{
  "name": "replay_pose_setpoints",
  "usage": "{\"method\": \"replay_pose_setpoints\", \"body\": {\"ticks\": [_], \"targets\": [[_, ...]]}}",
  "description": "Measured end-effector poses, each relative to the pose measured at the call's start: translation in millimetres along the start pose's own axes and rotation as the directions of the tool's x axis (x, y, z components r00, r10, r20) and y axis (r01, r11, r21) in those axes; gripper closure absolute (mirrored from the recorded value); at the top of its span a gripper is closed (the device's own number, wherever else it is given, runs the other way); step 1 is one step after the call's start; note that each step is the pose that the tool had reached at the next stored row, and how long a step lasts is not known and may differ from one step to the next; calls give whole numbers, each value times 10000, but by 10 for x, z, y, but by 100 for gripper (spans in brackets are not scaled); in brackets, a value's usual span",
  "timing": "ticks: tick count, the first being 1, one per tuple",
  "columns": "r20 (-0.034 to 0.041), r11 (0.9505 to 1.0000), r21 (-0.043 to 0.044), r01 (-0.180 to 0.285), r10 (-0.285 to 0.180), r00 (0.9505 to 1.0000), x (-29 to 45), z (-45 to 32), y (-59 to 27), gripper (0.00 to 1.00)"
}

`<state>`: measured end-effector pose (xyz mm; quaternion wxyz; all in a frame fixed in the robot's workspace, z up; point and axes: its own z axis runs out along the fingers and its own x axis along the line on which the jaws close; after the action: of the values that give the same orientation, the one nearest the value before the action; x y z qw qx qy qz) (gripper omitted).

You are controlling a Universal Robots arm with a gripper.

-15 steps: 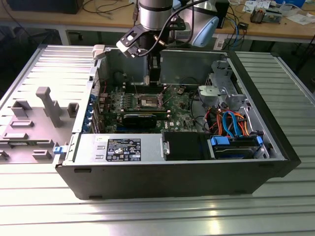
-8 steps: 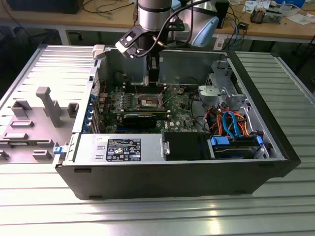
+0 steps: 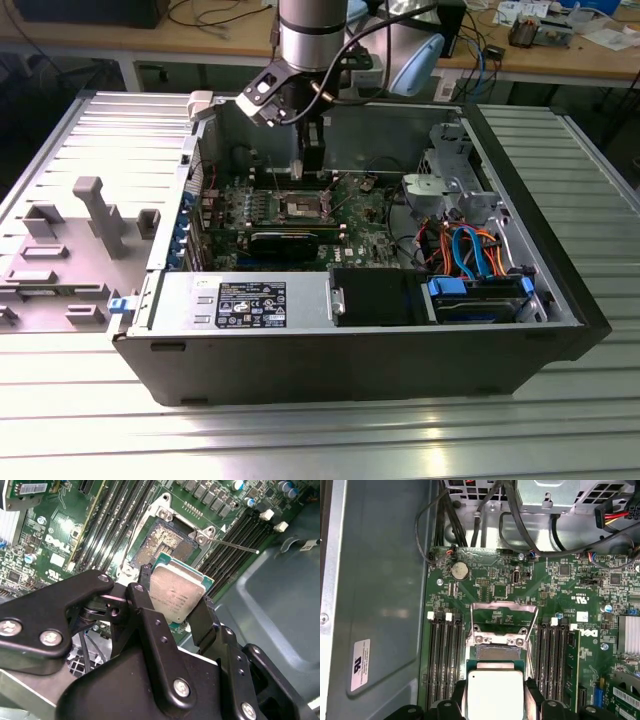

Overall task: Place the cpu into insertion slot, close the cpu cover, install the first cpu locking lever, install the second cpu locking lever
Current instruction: 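Place the cpu into insertion slot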

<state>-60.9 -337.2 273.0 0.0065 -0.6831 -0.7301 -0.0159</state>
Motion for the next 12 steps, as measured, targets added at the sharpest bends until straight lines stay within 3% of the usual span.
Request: {"method": "replay_pose_setpoints", "body": {"ticks": [8, 12], "targets": [[-5, 10000, -2, 1, -1, 10000, 6, 8, -15, 45], [6, 10000, -15, -3, 3, 10000, 20, 64, -17, 45]]}}
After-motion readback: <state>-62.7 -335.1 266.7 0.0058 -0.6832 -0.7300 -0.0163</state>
